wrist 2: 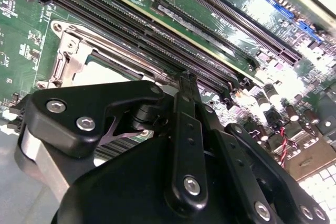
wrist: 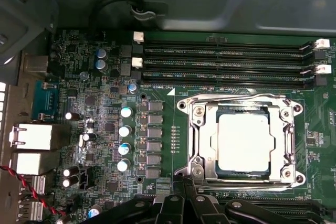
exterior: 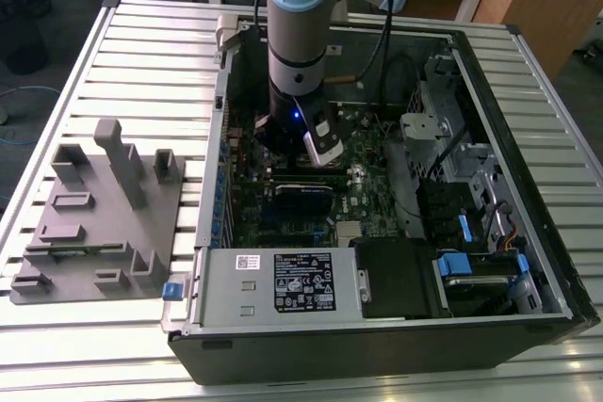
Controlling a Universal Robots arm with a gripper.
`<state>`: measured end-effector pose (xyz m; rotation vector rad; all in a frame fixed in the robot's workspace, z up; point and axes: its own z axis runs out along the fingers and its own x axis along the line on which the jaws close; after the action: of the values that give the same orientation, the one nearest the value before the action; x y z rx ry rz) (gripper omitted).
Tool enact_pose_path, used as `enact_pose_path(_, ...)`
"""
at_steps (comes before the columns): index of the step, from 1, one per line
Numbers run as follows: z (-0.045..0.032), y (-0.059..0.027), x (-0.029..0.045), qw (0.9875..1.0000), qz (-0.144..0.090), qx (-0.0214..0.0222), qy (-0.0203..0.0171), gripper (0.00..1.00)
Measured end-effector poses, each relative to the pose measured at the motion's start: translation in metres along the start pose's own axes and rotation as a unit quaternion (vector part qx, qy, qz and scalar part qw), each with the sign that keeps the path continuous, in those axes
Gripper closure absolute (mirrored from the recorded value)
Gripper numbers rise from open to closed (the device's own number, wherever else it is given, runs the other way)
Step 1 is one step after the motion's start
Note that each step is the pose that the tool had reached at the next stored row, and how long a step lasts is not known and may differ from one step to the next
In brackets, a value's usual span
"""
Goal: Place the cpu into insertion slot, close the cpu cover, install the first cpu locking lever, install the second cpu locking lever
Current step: 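Install the second cpu locking lever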
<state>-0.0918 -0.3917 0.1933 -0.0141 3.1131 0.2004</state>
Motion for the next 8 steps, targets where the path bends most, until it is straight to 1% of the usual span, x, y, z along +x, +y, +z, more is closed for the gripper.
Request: enact_pose_path(8, 0.0002, 0.0001, 0.001, 1.0, 0.0, -0.0002, 0.0, 0.89)
